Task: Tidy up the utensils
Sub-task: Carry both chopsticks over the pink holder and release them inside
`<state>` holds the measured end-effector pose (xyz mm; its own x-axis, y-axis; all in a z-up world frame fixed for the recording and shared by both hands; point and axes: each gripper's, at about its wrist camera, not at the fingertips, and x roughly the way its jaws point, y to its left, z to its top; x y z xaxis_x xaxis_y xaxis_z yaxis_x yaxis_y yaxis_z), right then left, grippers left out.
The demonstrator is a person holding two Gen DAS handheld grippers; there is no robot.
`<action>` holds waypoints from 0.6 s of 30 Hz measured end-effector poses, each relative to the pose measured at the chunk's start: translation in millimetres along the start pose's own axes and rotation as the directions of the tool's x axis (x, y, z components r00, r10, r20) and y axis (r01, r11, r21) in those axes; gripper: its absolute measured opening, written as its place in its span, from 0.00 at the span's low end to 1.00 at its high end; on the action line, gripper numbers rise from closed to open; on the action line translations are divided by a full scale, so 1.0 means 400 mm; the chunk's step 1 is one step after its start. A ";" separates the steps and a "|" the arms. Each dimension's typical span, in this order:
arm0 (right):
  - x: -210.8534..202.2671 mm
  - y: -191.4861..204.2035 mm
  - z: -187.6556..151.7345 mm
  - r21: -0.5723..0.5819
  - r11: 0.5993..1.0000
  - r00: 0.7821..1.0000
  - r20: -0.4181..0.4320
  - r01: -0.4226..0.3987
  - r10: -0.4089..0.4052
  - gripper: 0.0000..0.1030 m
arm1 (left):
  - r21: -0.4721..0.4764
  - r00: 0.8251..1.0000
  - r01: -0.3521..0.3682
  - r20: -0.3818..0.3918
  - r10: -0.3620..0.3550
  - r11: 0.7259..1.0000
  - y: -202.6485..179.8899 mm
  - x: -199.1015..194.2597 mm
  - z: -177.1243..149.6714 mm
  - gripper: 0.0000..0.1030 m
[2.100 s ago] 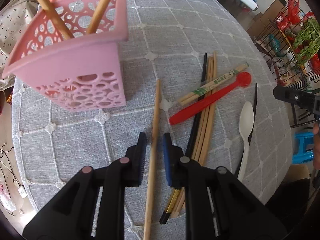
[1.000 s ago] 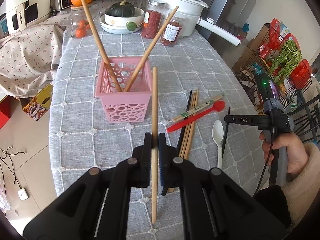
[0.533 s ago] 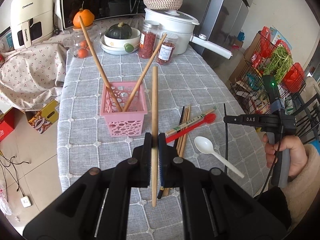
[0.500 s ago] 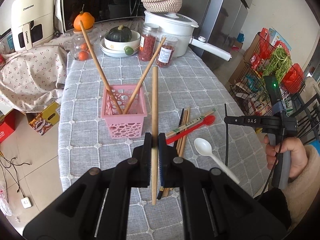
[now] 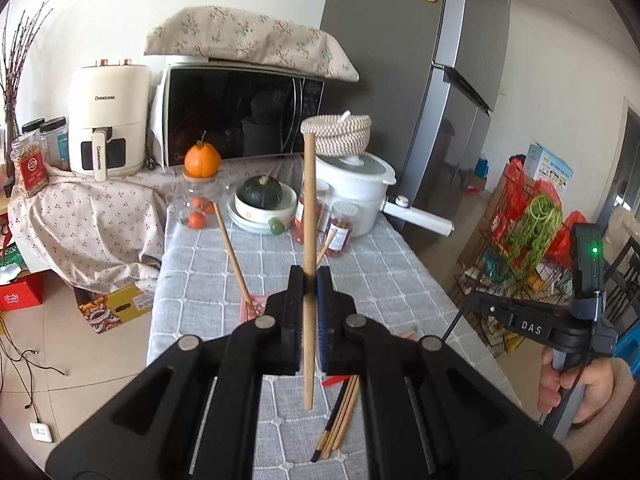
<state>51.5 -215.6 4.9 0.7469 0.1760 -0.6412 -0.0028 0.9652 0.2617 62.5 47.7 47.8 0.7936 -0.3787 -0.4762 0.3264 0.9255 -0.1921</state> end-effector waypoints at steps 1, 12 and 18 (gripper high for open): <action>-0.008 0.009 0.007 -0.003 1.000 1.000 0.017 -0.008 0.008 0.05 | -0.005 1.000 -0.007 0.028 0.008 1.000 0.002 -0.004 0.003 0.07; -0.050 0.093 0.065 -0.038 0.996 0.989 0.118 -0.085 0.089 0.05 | -0.080 0.965 -0.100 0.236 0.116 0.992 0.043 0.044 0.019 0.07; -0.045 0.112 0.077 -0.044 0.992 0.984 0.124 -0.119 0.124 0.05 | -0.105 0.966 -0.161 0.185 0.178 0.981 0.074 0.134 -0.011 0.07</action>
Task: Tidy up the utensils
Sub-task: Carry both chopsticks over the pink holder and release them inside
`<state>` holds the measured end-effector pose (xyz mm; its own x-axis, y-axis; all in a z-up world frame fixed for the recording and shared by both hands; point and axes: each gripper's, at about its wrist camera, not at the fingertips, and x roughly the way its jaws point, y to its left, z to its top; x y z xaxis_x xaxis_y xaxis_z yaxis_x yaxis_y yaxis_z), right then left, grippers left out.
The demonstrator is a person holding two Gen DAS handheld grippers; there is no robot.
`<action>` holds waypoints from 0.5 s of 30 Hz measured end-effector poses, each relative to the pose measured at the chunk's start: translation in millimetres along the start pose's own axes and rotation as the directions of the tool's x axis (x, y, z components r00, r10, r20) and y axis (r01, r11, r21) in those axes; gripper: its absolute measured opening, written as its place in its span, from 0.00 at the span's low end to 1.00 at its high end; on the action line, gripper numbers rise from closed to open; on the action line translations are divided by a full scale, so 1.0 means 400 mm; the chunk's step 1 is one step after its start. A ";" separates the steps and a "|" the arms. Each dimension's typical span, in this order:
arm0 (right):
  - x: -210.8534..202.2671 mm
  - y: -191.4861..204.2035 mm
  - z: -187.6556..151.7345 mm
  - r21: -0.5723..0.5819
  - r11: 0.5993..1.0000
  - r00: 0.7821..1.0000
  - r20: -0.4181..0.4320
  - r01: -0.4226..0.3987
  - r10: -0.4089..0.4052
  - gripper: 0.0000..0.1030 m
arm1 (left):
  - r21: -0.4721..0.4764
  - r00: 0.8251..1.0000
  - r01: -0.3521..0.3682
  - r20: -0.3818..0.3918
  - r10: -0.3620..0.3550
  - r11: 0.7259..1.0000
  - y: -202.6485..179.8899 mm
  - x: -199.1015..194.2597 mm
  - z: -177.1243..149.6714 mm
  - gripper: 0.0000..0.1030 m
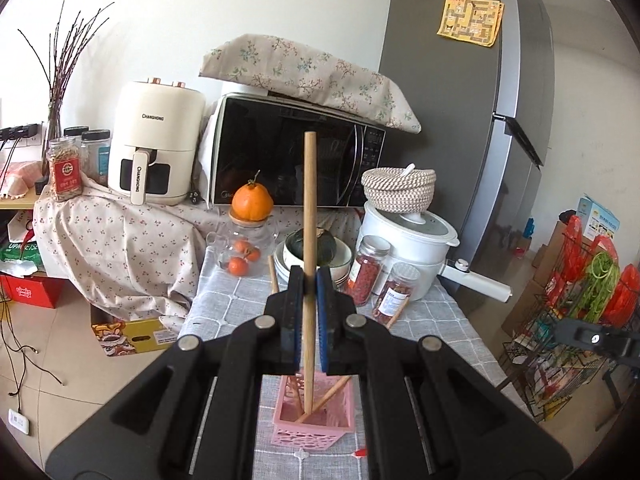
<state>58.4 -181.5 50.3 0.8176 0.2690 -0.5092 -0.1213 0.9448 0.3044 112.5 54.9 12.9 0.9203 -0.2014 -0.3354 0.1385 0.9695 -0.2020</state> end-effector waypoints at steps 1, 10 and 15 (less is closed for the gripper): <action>0.001 0.001 0.003 0.001 1.000 1.000 0.001 -0.005 0.005 0.05 | -0.001 1.000 -0.009 -0.007 0.009 1.000 0.003 0.014 -0.007 0.07; -0.009 0.010 0.022 0.019 0.999 0.998 0.037 -0.048 0.047 0.05 | 0.028 0.996 -0.054 -0.067 0.056 0.998 -0.003 0.106 -0.051 0.07; -0.012 0.014 0.035 0.029 0.997 0.995 0.068 -0.070 0.068 0.05 | 0.020 0.990 -0.044 -0.132 0.046 0.999 0.001 0.137 -0.064 0.11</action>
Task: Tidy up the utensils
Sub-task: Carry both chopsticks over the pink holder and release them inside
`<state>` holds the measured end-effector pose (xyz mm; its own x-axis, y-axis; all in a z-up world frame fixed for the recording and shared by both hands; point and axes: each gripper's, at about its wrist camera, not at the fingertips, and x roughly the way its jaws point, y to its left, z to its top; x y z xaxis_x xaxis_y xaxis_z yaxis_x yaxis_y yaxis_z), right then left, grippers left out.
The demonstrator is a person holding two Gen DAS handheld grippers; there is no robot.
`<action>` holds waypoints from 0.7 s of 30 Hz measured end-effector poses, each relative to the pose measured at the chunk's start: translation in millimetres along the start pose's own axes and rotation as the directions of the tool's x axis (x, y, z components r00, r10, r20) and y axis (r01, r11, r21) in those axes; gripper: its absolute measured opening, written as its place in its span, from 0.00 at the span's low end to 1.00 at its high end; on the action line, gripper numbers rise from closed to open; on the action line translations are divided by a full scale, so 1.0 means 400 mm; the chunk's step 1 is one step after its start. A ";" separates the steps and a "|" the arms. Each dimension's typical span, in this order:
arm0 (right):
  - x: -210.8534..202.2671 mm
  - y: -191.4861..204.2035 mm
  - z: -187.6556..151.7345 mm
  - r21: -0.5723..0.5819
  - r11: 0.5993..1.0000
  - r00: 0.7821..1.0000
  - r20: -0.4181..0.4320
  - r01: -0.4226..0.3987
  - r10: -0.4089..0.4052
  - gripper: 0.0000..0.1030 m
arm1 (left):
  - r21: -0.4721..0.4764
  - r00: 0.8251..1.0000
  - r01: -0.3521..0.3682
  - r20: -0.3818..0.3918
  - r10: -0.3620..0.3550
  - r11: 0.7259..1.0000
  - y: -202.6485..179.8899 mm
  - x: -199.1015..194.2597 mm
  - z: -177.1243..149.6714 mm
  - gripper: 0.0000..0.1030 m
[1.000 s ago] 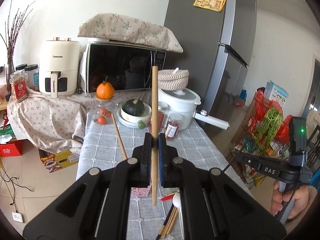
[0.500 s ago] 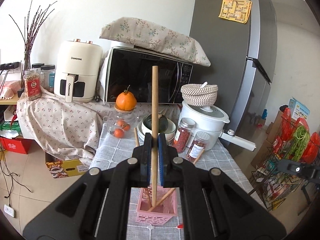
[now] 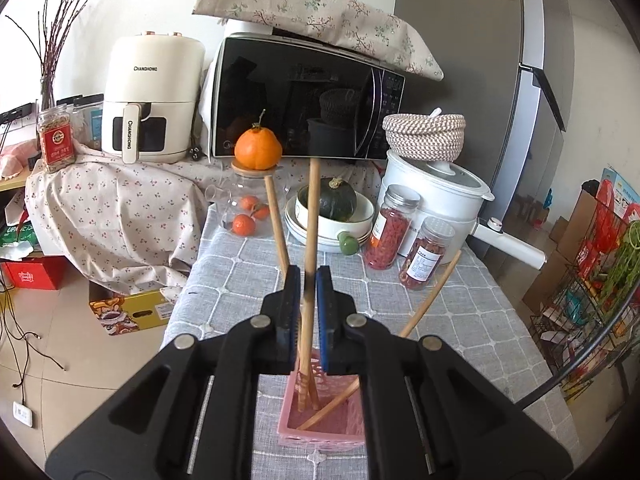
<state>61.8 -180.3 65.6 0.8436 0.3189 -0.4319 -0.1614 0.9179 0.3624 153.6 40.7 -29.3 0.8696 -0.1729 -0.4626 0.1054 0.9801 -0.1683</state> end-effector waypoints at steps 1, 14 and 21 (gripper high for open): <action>0.001 -0.001 0.003 0.005 1.000 1.000 0.006 -0.007 0.007 0.05 | -0.005 1.000 0.008 -0.015 -0.008 1.000 0.001 0.002 0.002 0.16; 0.049 0.003 0.042 0.084 0.993 0.992 0.097 -0.084 0.075 0.05 | 0.042 0.990 -0.031 -0.134 0.037 0.999 0.037 -0.083 -0.004 0.80; 0.120 -0.008 0.028 0.126 0.990 0.994 0.094 -0.071 0.060 0.05 | 0.100 0.975 -0.035 -0.216 0.056 0.994 0.059 -0.087 -0.055 0.81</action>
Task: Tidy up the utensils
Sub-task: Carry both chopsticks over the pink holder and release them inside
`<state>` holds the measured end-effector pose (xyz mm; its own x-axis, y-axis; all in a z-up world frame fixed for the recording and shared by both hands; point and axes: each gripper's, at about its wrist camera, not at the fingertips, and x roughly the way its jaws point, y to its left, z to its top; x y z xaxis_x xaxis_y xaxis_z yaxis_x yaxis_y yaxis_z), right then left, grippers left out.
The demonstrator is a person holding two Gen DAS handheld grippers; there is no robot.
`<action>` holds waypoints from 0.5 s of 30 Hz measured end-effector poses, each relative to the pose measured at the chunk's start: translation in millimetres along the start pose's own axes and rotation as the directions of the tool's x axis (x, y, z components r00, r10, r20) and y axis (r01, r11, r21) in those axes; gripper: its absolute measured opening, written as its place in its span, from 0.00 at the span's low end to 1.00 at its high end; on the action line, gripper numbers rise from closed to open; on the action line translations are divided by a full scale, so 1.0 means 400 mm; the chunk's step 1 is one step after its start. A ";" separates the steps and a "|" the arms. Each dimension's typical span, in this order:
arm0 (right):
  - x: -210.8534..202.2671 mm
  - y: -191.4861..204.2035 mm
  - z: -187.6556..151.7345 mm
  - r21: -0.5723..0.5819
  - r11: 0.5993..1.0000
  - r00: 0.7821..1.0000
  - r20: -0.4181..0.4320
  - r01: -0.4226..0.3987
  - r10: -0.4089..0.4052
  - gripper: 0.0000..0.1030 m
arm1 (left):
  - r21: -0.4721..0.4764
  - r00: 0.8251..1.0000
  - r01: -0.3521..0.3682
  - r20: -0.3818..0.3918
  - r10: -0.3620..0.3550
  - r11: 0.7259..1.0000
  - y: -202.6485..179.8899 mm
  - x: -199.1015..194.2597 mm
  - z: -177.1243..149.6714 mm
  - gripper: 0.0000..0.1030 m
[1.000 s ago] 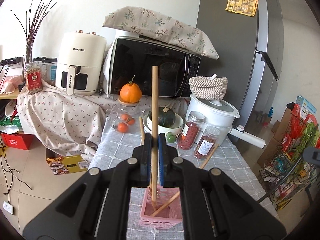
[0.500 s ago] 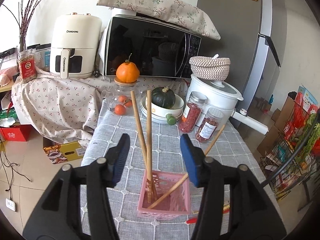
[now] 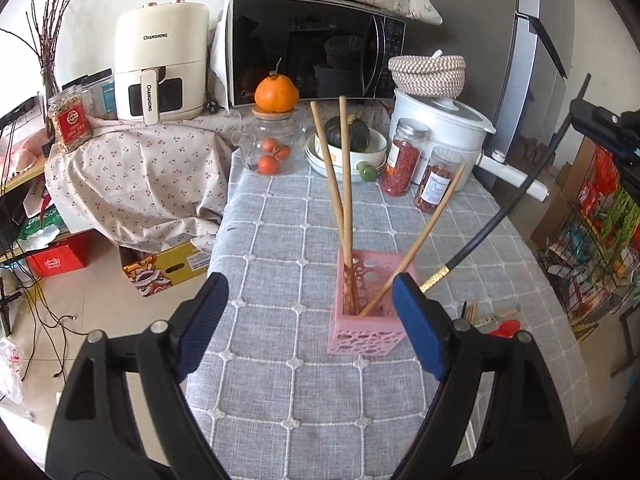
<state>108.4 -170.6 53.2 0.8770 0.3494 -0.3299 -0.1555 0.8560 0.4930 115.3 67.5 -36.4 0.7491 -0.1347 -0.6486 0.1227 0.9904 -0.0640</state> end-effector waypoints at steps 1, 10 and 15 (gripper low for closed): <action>0.017 -0.005 -0.007 0.007 1.000 1.000 -0.012 0.007 -0.007 0.05 | 0.006 1.000 -0.003 -0.009 0.003 1.000 0.001 0.003 -0.006 0.81; 0.147 -0.042 -0.086 0.032 0.997 0.989 -0.132 0.068 -0.063 0.05 | -0.004 0.998 0.003 -0.067 -0.004 1.000 0.009 0.029 -0.032 0.82; 0.163 -0.048 -0.096 0.032 0.997 0.987 -0.147 0.072 -0.066 0.05 | -0.003 0.998 0.013 -0.069 -0.013 1.000 0.005 0.026 -0.033 0.82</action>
<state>151.1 -149.6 -8.7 0.8093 0.3440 -0.4762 -0.0779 0.8664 0.4933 114.8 68.7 -53.1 0.7004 -0.1452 -0.6988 0.1307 0.9886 -0.0744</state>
